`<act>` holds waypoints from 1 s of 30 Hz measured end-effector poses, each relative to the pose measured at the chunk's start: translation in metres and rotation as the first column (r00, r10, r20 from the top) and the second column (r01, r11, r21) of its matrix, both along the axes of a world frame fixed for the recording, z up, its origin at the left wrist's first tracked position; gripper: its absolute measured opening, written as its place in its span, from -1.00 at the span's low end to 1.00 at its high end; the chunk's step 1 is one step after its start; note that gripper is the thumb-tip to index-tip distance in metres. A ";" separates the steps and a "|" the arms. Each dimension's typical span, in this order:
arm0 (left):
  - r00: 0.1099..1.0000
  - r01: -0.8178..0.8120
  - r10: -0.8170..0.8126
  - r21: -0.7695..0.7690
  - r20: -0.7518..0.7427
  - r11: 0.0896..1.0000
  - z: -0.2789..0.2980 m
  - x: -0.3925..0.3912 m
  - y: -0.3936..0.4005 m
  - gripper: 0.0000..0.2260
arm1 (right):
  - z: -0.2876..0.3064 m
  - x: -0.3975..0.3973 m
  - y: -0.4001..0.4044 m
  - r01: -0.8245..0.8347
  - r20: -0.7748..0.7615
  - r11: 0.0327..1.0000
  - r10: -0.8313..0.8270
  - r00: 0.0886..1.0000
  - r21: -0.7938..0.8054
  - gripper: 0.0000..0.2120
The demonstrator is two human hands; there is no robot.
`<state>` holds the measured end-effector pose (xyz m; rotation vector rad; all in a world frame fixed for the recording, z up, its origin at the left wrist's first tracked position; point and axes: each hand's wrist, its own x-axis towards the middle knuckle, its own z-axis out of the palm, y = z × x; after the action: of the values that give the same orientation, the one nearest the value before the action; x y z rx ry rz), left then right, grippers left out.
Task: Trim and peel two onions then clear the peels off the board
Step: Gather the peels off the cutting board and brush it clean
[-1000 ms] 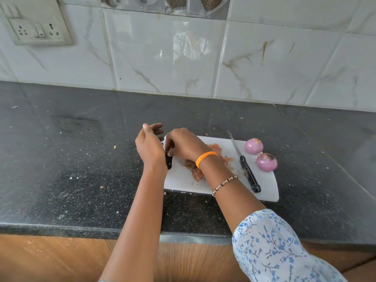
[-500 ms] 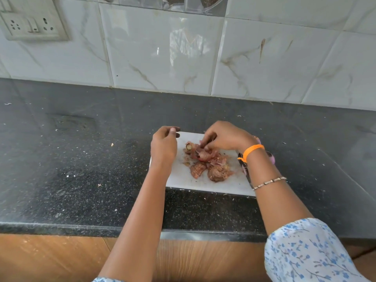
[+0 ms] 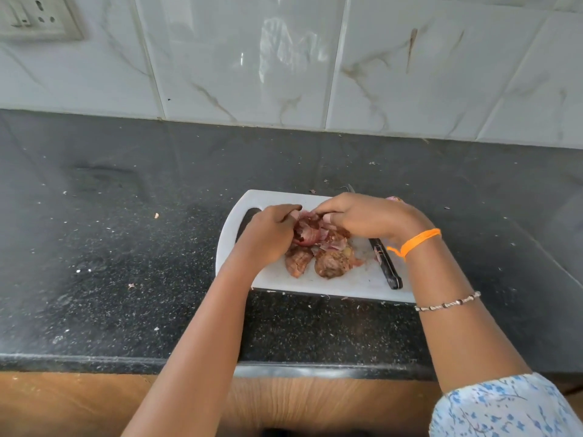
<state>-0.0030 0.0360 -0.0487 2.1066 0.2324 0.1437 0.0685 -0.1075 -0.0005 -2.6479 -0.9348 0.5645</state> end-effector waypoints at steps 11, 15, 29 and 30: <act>0.827 0.522 -0.425 0.220 -0.369 0.824 0.007 -0.009 0.008 0.13 | 0.017 -0.003 -0.012 -0.161 -0.101 0.953 0.140 0.985 -0.258 -0.08; 0.827 0.518 -0.449 0.151 -0.338 0.842 0.005 -0.004 0.014 0.03 | 0.002 -0.010 -0.010 -0.072 -0.031 0.983 0.067 0.997 -0.171 -0.11; 0.911 0.129 -0.018 0.244 -0.412 0.961 0.032 -0.015 0.019 -0.07 | 0.022 -0.008 -0.008 0.035 -0.155 0.960 -0.080 0.985 -0.277 -0.13; 0.899 0.147 -0.051 0.190 -0.436 0.971 0.034 -0.015 0.018 -0.06 | 0.019 -0.012 -0.006 0.043 -0.162 0.956 -0.093 0.982 -0.290 -0.12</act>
<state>-0.0175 0.0541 -0.0152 2.3467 0.3828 -0.3799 0.0565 -0.1130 0.0180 -2.8083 -0.7560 0.9625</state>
